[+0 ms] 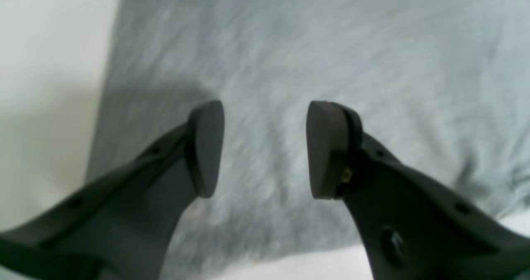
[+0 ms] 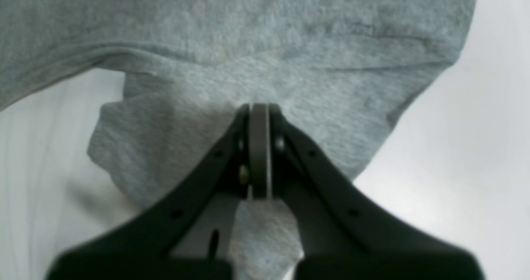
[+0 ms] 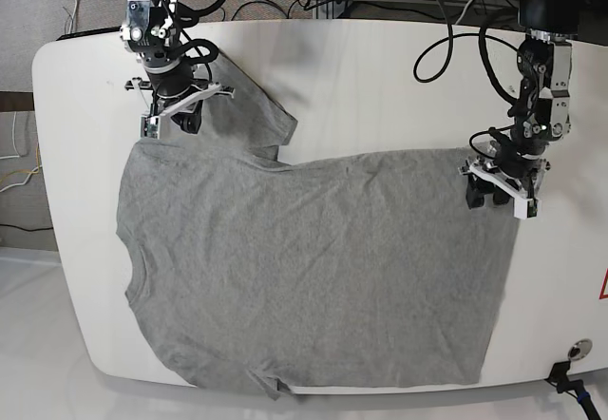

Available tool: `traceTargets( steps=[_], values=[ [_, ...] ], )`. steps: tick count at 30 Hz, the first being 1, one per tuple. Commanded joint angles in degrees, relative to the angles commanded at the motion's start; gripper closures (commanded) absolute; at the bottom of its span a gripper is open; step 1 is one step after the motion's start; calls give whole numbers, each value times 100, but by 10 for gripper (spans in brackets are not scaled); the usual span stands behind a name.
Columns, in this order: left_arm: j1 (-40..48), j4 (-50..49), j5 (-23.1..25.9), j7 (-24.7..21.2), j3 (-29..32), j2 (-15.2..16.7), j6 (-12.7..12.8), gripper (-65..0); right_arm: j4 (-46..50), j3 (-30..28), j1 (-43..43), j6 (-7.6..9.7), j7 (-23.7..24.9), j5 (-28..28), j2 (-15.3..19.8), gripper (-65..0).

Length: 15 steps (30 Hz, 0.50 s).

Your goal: Fold the T-shirt properly

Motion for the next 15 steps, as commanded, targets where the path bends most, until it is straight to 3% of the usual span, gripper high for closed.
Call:
traceTargets(
  steps=[15],
  values=[
    [175, -111, 84, 76, -28, 333, -24, -281, 16, 20, 16, 64, 24, 13, 63, 0]
  ],
)
